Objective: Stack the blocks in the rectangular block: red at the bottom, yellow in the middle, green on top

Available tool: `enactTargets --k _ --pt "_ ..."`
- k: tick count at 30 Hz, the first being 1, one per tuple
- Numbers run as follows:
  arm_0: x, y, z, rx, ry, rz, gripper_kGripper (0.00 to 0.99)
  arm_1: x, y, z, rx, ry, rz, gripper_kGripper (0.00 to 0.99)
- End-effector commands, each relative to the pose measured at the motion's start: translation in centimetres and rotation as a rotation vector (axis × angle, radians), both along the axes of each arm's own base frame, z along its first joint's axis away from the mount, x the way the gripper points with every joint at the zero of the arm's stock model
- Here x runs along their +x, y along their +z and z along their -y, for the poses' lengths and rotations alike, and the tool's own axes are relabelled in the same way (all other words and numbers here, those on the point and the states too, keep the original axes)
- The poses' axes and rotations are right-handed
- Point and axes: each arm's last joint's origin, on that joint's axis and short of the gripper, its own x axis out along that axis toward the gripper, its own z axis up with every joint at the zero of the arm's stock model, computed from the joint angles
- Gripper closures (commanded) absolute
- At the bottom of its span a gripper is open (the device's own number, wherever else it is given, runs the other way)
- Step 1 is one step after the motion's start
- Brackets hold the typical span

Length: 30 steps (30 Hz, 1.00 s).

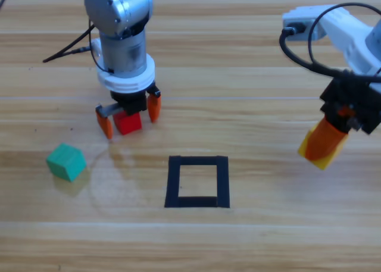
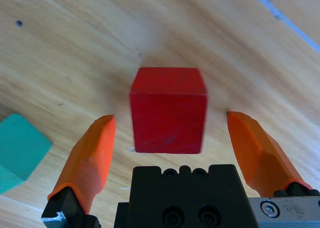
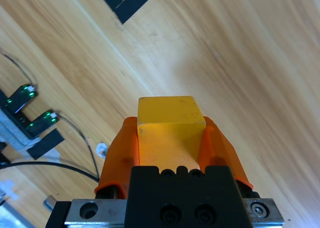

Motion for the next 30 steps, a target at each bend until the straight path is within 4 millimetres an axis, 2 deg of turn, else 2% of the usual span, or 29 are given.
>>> enactTargets --k 1,5,8,15,20,23,27,30 --pt "1.1 -3.3 -0.2 0.018 0.033 -0.058 0.051 0.5 -4.5 0.1 -0.106 -0.095 -0.088 0.99" --pt "1.8 -3.7 -0.4 0.006 0.043 -0.06 0.077 0.2 -4.0 0.9 -0.148 -0.264 -0.043 0.99" --pt "2.2 -3.4 -1.1 -0.008 0.054 -0.061 0.077 -0.6 -3.6 1.2 -0.124 -0.313 -0.048 0.99" --pt "2.7 -2.1 -3.7 -0.037 0.088 -0.063 0.105 -2.4 -3.1 -0.5 -0.107 -0.384 -0.052 0.99" --pt "2.7 -1.6 -4.9 -0.044 0.093 -0.068 0.116 -3.4 -2.2 -0.9 -0.095 -0.426 -0.038 0.99" --pt "2.4 -1.2 -5.0 -0.046 0.09 -0.067 0.238 -3.4 -2.0 -0.8 -0.095 -0.463 -0.034 0.99" --pt "2.1 -0.9 -5.0 -0.045 0.087 -0.065 0.58 -3.4 -1.8 -0.8 -0.099 -0.512 -0.02 0.99" --pt "1.5 0.1 -4.5 -0.052 0.057 -0.055 0.688 -4.0 -1.4 -1.3 -0.107 -0.53 0.025 0.99"
